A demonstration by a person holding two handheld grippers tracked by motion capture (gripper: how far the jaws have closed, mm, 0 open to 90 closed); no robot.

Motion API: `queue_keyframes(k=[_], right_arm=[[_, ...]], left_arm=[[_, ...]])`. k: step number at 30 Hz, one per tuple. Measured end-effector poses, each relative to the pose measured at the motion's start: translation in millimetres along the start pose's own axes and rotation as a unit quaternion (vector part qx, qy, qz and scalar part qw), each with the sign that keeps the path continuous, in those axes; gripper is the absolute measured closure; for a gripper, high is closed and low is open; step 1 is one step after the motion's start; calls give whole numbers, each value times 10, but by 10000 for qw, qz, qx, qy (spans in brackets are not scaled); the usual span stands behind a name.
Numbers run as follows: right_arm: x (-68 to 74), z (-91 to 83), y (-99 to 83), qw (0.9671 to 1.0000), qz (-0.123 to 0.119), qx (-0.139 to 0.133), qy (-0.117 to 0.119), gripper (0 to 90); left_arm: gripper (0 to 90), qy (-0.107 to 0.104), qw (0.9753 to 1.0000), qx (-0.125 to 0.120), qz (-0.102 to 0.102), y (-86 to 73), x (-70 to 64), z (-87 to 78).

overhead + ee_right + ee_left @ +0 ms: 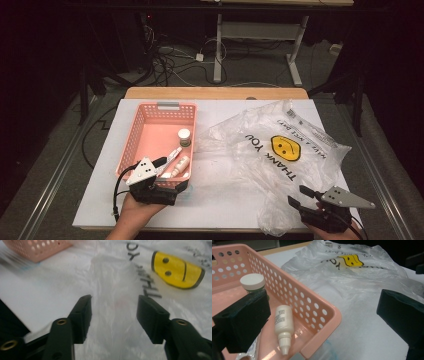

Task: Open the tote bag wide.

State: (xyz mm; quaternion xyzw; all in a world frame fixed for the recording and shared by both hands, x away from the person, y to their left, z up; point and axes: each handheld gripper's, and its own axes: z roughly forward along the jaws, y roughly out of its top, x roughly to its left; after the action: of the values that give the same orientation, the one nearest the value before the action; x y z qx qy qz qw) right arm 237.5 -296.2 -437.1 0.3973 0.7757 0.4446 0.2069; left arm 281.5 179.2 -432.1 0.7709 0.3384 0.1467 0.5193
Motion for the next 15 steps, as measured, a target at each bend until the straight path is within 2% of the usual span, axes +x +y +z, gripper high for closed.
queue_keyframes(k=[1, 2, 6, 7, 8, 9, 10, 13, 14, 15], right_arm=[[7, 19, 40, 10000, -46, -30, -8, 343], [7, 19, 40, 10000, -46, -30, -8, 343], [-2, 209, 176, 9998, -181, 7, 96, 177], [-12, 343, 258, 9997, -215, 17, 148, 119], [-12, 343, 258, 9997, -215, 17, 148, 119], [-18, 393, 286, 9995, -247, 23, 179, 77], [-35, 544, 363, 9993, -292, 56, 213, 2], [-62, 648, 417, 9993, -281, 81, 240, 0], [-92, 745, 473, 9994, -248, 75, 211, 0], [-92, 745, 473, 9994, -248, 75, 211, 0]], left_arm=[[0, 8, 10000, 19, -14, -2, -2, 2], [0, 11, 10000, 40, -36, -2, -3, 3], [0, 9, 9999, 74, -82, 8, -3, -4], [0, 7, 9999, 80, -77, 10, -2, -5], [0, 7, 9999, 80, -75, 9, -2, -3], [0, 11, 9999, 88, -80, 5, -2, 2], [0, 14, 9999, 98, -82, 2, -2, 7], [0, 9, 9999, 104, -80, -5, -3, 19], [0, 10, 9999, 95, -80, -6, -3, 20], [0, 9, 9999, 90, -80, -7, -3, 21]])
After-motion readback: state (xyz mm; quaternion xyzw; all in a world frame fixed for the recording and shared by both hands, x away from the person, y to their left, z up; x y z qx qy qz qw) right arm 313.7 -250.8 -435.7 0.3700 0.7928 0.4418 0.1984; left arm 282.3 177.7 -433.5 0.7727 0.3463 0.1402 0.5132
